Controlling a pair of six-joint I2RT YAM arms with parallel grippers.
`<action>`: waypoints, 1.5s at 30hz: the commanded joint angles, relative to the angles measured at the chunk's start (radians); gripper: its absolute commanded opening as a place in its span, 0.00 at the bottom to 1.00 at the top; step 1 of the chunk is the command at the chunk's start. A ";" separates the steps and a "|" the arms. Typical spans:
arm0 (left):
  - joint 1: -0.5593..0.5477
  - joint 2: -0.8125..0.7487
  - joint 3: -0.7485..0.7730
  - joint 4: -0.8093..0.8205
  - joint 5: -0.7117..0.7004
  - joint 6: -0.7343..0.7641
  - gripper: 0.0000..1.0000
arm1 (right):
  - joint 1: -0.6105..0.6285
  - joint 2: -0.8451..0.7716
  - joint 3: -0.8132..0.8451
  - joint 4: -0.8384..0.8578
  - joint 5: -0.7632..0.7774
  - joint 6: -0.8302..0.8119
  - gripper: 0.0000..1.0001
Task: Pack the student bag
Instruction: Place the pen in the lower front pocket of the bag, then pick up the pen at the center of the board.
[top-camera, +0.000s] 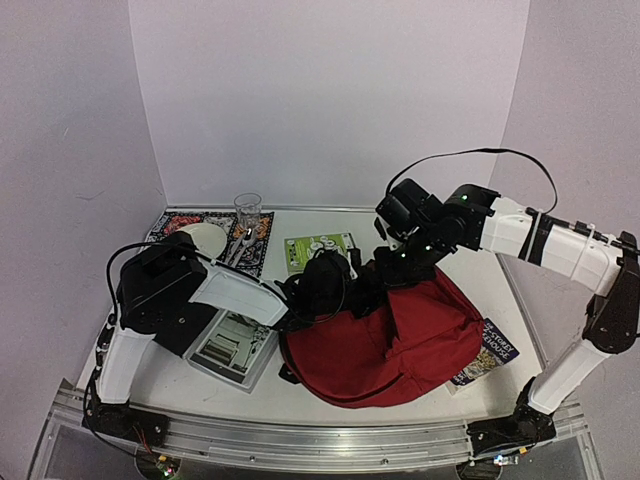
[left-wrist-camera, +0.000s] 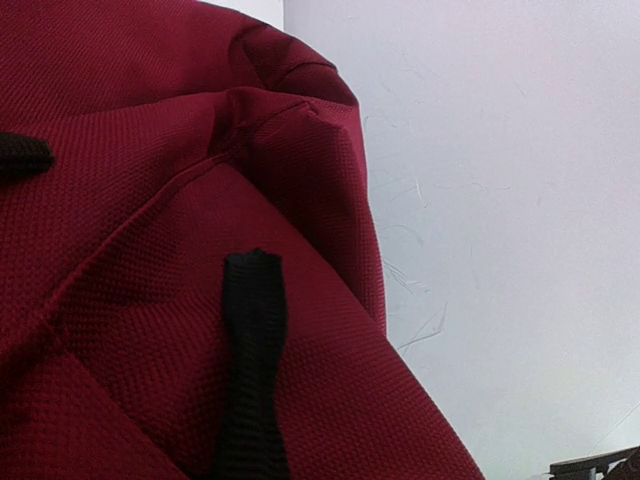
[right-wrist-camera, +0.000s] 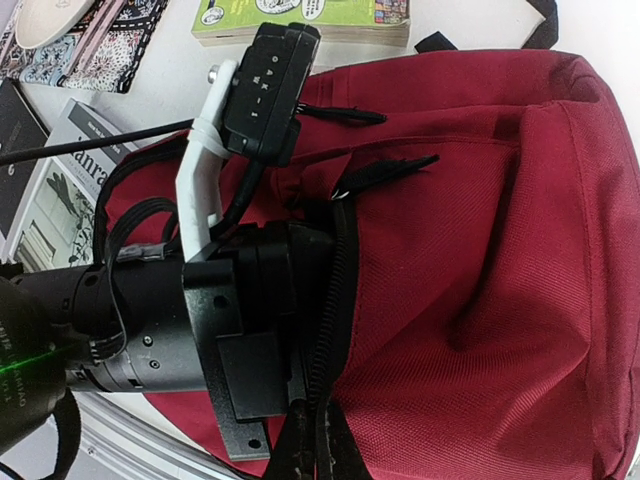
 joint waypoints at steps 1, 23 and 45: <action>-0.019 0.059 0.075 0.088 -0.016 -0.044 0.12 | 0.015 -0.020 0.007 0.011 -0.056 0.002 0.00; -0.029 -0.304 -0.282 0.084 -0.112 0.143 0.53 | 0.003 -0.091 -0.068 -0.071 0.083 0.014 0.00; 0.057 -0.420 -0.120 -0.739 -0.386 0.593 0.58 | -0.025 -0.250 -0.114 -0.307 0.220 0.084 0.00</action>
